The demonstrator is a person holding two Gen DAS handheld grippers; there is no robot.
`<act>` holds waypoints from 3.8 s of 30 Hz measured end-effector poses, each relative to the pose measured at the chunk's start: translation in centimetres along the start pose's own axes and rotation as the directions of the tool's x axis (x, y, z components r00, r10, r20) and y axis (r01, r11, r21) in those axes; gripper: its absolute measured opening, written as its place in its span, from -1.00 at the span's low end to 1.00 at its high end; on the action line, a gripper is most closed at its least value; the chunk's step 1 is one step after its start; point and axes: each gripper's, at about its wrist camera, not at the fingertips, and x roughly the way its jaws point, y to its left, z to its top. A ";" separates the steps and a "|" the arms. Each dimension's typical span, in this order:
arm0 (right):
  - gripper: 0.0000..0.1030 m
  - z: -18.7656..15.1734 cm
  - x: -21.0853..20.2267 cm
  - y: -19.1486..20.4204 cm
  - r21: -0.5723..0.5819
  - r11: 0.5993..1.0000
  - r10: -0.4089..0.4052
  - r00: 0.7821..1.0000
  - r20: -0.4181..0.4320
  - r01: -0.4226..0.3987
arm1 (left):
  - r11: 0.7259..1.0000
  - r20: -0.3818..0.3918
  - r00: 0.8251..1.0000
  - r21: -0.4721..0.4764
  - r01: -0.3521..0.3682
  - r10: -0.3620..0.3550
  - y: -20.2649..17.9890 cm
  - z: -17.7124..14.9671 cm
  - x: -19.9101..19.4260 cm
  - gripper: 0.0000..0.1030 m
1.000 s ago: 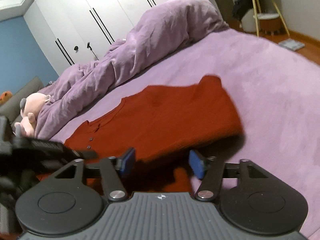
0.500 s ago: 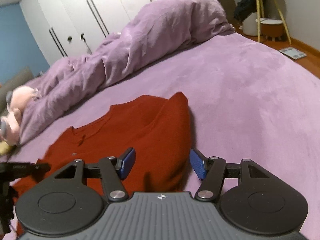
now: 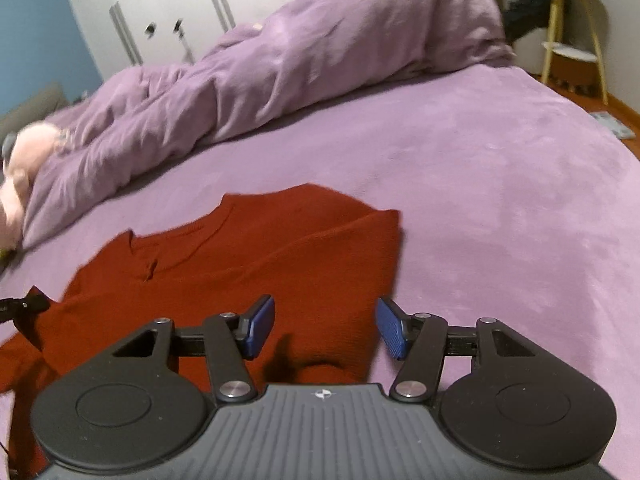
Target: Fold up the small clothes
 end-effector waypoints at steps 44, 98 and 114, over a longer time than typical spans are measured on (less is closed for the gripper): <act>-1.00 5.5 6.0 5.3 -0.484 0.862 -0.116 0.988 0.102 0.151 | 0.998 -0.003 0.999 -0.050 -0.041 0.041 1.3 1.5 3.0 -0.87; -0.55 -4.5 1.5 4.9 -0.110 0.985 -0.121 0.987 0.109 0.133 | 0.993 -0.045 0.998 -0.110 0.032 -0.038 -0.4 -1.7 0.3 0.06; -0.52 -6.0 -0.5 5.6 -0.153 0.967 -0.186 0.975 0.118 0.203 | 0.989 -0.109 0.994 -0.147 -0.021 0.005 1.4 -3.1 -0.4 0.23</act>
